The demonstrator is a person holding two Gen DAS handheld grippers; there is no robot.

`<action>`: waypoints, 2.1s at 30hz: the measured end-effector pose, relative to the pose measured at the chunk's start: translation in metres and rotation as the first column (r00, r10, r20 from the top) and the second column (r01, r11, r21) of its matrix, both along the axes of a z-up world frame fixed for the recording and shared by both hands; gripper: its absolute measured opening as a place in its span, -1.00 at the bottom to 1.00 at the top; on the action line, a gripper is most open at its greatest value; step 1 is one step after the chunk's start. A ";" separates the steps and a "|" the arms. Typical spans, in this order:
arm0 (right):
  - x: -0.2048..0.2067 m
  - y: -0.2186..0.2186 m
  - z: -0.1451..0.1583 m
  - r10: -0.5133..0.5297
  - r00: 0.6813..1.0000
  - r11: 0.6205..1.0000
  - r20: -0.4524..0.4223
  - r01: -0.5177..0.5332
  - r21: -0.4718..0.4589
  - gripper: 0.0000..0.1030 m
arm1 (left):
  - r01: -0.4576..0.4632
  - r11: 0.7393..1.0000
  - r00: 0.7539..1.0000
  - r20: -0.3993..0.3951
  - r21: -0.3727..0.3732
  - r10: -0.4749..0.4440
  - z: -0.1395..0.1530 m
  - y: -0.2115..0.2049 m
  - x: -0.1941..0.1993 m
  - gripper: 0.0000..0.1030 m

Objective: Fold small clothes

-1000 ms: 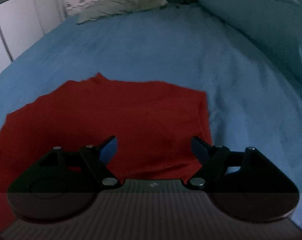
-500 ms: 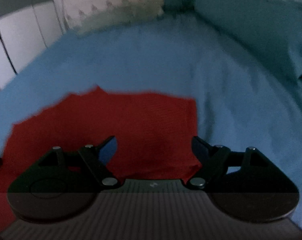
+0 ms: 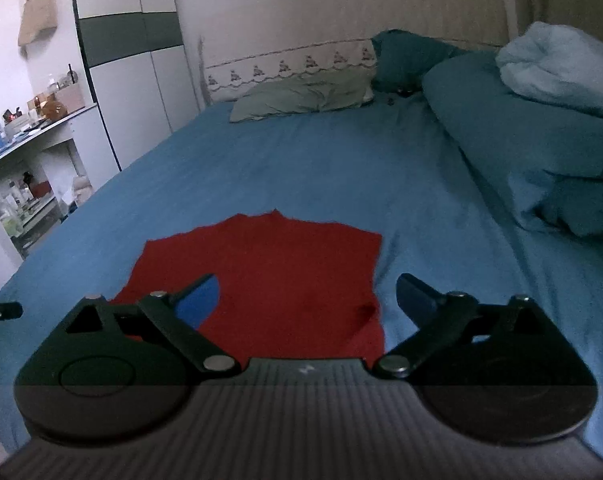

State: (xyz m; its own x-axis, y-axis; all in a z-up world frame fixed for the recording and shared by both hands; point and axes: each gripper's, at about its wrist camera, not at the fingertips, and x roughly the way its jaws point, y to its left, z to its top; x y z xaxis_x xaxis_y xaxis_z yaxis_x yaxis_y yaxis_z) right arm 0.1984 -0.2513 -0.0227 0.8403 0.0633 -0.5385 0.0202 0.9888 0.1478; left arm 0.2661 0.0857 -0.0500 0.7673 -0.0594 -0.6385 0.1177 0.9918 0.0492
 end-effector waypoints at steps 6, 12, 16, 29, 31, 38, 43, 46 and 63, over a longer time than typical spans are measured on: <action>-0.055 0.009 -0.052 -0.012 0.996 1.000 -0.090 0.009 -0.027 1.00 | -0.023 0.999 0.997 -0.078 -0.032 0.021 -0.056 0.019 -0.046 0.70; -0.092 0.022 -0.120 -0.066 0.982 0.997 -0.179 0.057 -0.056 1.00 | -0.065 0.994 0.986 -0.161 -0.087 0.050 -0.114 0.031 -0.059 0.19; -0.101 0.028 -0.150 -0.098 0.965 0.994 -0.242 0.084 -0.069 0.79 | -0.051 0.996 0.983 -0.182 -0.074 0.037 -0.134 0.032 -0.064 0.10; -0.110 0.038 -0.185 -0.148 0.925 0.988 -0.349 0.124 -0.090 -0.02 | 0.032 0.999 0.972 -0.230 -0.019 -0.035 -0.142 0.019 -0.058 -0.49; -0.106 0.041 -0.185 -0.137 0.925 0.990 -0.355 0.114 -0.084 -0.22 | 0.044 0.999 0.970 -0.239 -0.016 -0.047 -0.141 0.016 -0.056 -0.65; -0.098 0.032 -0.177 -0.153 0.909 0.988 -0.387 0.152 -0.033 -0.58 | 0.058 0.998 0.959 -0.279 0.003 -0.055 -0.132 0.013 -0.050 -0.88; -0.093 0.027 -0.159 -0.142 0.906 0.987 -0.398 0.159 0.012 -0.61 | 0.044 0.999 0.947 -0.318 0.013 -0.038 -0.113 0.009 -0.043 -0.90; -0.086 0.023 -0.138 -0.119 0.913 0.988 -0.391 0.148 0.045 -0.61 | 0.035 0.999 0.945 -0.325 0.013 -0.029 -0.089 0.005 -0.040 -0.90; 0.083 -0.037 0.026 -0.023 0.976 0.948 -0.217 0.090 0.305 -0.61 | -0.113 0.991 0.983 -0.156 -0.066 0.101 0.071 -0.013 0.120 -0.91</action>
